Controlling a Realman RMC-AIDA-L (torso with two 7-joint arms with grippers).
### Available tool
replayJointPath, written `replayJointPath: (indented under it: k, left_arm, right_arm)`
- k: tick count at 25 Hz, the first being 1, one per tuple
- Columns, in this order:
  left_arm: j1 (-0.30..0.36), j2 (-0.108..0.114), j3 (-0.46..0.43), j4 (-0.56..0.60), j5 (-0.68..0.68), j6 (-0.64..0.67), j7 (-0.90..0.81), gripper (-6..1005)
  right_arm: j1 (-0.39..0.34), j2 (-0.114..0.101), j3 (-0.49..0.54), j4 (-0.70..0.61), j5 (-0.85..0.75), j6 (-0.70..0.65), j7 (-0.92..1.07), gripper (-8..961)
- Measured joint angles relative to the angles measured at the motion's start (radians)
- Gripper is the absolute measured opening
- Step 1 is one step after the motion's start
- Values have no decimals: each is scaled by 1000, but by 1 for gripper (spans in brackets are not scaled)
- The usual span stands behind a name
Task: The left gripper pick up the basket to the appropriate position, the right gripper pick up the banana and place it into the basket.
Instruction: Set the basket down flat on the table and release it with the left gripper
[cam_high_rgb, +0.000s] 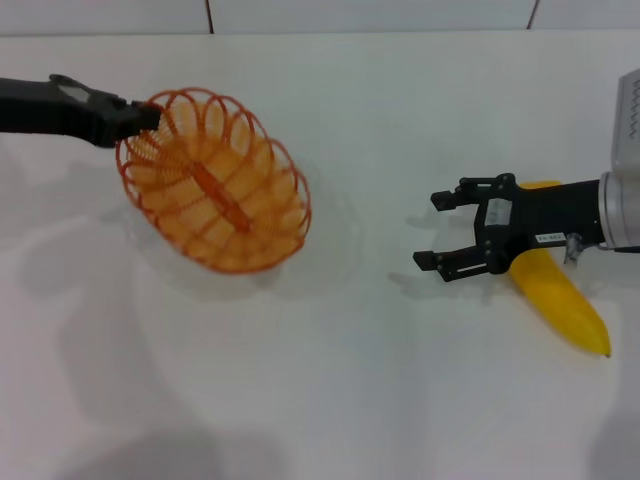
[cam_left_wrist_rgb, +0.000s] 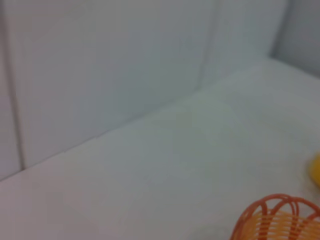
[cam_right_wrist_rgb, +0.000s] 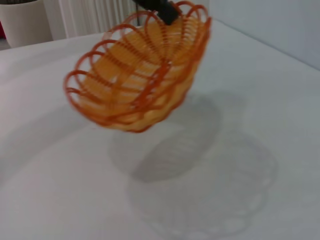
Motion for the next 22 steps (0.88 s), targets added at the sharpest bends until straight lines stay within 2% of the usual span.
replayJointPath:
  k: [6,12,22]
  left_arm:
    - [14,-12,-78,-141,-63,-93,7,47]
    - [52,-13,-86,-231,-174,-177,22,47]
    - [30,-18,-83,-410,-205,-323,68,48]
  right_arm:
    - [3,-1,-9,0,-3,-5,0,893]
    - [4,-1,-11,0,-24,-6,3,893]
    - [13,1,-21,0,-33,-8,6,893]
